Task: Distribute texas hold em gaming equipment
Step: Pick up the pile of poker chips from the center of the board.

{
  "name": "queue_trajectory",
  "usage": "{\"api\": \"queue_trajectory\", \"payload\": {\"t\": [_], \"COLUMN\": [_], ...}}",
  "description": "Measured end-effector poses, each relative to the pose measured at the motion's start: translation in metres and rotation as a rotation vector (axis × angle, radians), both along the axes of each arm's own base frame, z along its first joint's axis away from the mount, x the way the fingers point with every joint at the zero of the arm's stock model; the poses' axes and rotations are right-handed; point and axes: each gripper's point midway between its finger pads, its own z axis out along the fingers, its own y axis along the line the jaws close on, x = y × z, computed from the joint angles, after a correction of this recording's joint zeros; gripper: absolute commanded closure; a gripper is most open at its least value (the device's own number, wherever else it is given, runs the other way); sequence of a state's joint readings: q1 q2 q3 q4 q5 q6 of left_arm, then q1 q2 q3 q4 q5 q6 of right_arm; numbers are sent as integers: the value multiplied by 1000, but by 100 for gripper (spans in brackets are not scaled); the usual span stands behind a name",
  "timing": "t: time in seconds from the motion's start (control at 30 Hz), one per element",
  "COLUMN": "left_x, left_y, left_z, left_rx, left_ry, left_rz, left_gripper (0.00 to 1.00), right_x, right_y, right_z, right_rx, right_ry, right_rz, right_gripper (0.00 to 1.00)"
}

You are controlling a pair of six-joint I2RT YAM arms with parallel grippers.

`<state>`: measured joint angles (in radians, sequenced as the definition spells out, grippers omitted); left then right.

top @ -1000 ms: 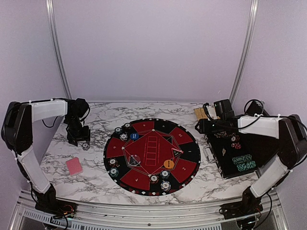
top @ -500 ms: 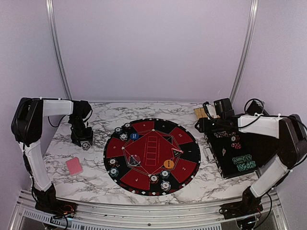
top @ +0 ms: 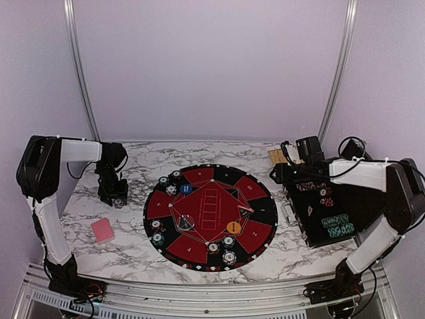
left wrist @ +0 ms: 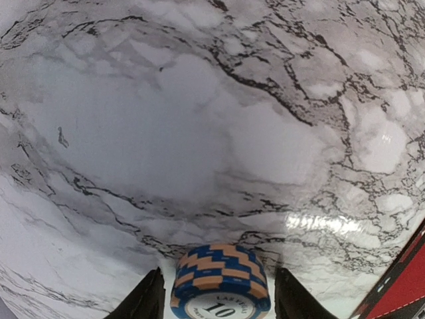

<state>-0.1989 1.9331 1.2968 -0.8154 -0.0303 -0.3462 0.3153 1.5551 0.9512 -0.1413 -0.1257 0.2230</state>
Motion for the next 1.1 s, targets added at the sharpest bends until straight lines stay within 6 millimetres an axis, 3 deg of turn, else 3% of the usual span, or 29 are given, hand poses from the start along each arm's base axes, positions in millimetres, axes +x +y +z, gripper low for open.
{"api": "queue_trajectory", "payload": {"t": [0.5,0.87,1.1], "left_x": [-4,-5,-7], "left_y": [-1,-6,-19], "left_z": [-3,-3,-1], "left_rx": [-12,-12,-14], "left_ry": [4,-2,-2], "left_rz": [-13,-27,-64], "left_gripper": [60,62,62], "right_x": [0,0,0], "right_y": [0,0,0], "right_z": [0,0,0], "right_rx": [0,0,0], "right_ry": [1,1,1], "right_rz": [0,0,0], "right_gripper": [46,46,46]}}
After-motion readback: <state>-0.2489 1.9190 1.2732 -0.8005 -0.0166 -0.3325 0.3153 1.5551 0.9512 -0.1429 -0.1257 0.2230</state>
